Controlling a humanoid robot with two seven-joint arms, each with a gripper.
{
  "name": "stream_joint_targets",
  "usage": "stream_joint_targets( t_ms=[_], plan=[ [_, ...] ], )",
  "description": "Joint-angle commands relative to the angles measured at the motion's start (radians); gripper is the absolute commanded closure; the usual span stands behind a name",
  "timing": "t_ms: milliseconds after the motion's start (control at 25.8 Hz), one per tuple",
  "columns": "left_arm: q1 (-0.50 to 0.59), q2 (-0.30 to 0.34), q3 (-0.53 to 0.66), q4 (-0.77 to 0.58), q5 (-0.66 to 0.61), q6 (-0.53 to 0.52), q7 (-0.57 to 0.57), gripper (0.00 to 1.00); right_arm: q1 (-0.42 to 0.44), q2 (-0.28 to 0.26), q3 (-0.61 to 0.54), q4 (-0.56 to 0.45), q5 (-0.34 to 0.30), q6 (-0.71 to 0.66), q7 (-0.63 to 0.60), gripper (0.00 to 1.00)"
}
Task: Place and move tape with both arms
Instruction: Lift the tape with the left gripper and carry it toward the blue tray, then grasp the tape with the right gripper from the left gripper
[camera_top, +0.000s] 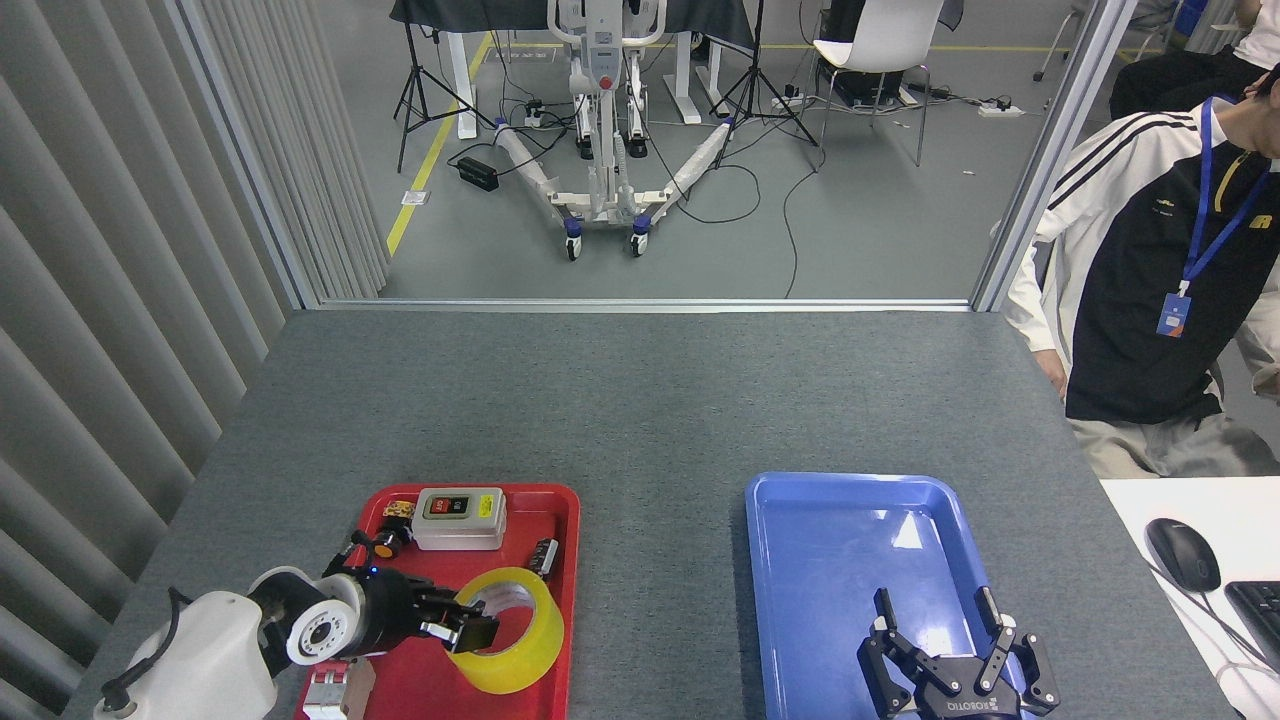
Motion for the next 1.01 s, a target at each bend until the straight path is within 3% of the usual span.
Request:
stream_joint_targets(
  t_ms=[0,155,310,465,620,853,969],
  plan=[
    [-0.015,-0.068,0.111,-0.003,0.007,-0.11,0.006,1.0,0.0,0.001,0.001,0.001,0.01,-0.001,-0.043,0.0],
    [0.013,-0.239,0.296,0.074,0.011,-0.366,0.049,1.0,0.003,-0.004,0.005,0.001,0.016,-0.004,-0.097,0.0],
    [0.037,-0.374,0.401,0.157,0.077,-0.548,0.1,1.0,0.004,-0.002,0.005,0.001,0.039,-0.007,-0.146,0.0],
    [0.037,-0.507,0.396,0.341,0.232,-0.548,0.127,1.0,0.006,-0.007,0.005,0.001,0.04,-0.023,-0.152,0.0],
    [0.039,-0.546,0.396,0.397,0.248,-0.548,0.138,1.0,0.013,-0.005,0.009,0.001,0.039,-0.136,-0.235,0.0],
    [0.039,-0.565,0.402,0.404,0.269,-0.548,0.149,1.0,0.062,0.001,-0.009,-0.01,-0.006,-0.595,-0.307,0.0],
    [0.039,-0.567,0.398,0.404,0.268,-0.548,0.149,1.0,0.069,0.009,-0.028,-0.005,-0.039,-0.702,-0.298,0.0]
  ],
)
